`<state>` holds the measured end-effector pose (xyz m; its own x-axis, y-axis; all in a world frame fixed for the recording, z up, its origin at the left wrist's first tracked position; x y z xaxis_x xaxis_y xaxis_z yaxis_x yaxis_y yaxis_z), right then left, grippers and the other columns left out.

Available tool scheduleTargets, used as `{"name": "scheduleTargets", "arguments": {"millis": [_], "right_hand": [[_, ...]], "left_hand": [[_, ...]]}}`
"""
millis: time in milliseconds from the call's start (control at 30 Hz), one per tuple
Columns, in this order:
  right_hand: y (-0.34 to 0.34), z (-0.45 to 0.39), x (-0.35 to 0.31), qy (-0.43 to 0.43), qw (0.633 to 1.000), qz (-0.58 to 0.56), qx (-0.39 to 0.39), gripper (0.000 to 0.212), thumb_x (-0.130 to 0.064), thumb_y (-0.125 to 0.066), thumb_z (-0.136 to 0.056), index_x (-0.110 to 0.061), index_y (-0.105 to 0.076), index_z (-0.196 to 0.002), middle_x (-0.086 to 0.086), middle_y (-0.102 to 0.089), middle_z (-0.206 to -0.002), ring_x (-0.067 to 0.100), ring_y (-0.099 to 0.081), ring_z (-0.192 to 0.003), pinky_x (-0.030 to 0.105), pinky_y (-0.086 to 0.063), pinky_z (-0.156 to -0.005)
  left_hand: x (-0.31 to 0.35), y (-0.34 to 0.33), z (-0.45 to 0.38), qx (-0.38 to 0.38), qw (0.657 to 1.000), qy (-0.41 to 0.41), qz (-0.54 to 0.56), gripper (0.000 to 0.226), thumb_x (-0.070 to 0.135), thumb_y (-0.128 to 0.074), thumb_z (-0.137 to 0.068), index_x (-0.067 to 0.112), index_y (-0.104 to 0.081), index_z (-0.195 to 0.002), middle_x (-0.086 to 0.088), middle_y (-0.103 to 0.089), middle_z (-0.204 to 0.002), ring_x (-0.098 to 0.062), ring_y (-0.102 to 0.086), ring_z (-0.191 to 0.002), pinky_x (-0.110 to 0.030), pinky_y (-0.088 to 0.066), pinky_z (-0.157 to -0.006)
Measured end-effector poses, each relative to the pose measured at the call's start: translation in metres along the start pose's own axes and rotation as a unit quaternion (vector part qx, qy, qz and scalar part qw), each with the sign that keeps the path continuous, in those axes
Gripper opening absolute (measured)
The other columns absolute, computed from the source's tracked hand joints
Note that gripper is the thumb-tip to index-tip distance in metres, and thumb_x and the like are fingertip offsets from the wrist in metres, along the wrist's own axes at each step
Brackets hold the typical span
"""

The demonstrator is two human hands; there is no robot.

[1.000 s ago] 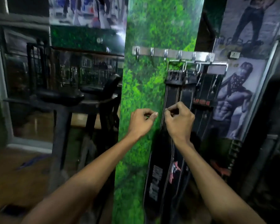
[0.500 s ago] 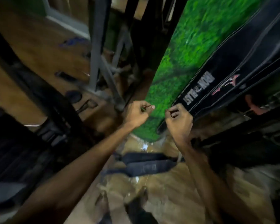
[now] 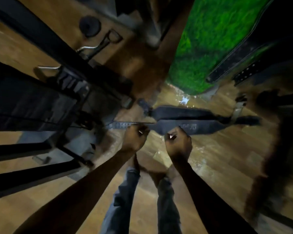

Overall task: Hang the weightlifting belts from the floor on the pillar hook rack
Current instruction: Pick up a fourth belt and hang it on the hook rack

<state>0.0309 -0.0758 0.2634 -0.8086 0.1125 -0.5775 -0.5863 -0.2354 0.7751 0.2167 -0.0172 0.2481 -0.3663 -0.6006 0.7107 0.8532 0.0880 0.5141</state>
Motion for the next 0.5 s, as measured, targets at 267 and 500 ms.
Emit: {"name": "scheduleTargets", "arguments": {"millis": [267,500], "right_hand": [[-0.212,0.001,0.117,-0.08,0.992,-0.079,-0.056,0.007,-0.021,-0.073,-0.081,-0.018,-0.067,-0.08,-0.008,-0.072,-0.077,0.022,-0.07,-0.077,0.025,-0.044,-0.063],[-0.374,-0.012,0.135,-0.128,0.973,-0.162,-0.108,0.024,-0.04,-0.07,-0.09,-0.018,-0.072,-0.099,-0.008,-0.072,-0.09,0.006,-0.064,-0.082,0.021,-0.045,-0.071]], "left_hand": [[-0.212,-0.123,-0.049,-0.002,0.987,0.123,-0.105,0.015,0.015,-0.062,-0.089,0.01,-0.077,-0.09,-0.008,-0.078,-0.096,-0.026,-0.072,-0.09,-0.026,-0.051,-0.074],[-0.361,-0.132,-0.13,0.008,0.969,0.177,-0.171,0.021,0.02,-0.063,-0.093,0.013,-0.071,-0.111,-0.01,-0.069,-0.116,-0.026,-0.067,-0.103,-0.032,-0.052,-0.081]]}}
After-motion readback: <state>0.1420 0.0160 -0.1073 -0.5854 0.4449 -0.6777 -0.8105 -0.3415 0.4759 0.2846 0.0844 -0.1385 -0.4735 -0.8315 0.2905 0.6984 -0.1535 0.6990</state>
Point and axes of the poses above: each hand's wrist, its own z-axis away from the middle knuckle, its own y-axis out of the back of the hand, x = y × z, the point moved 5 cm from there along -z, towards the middle knuckle
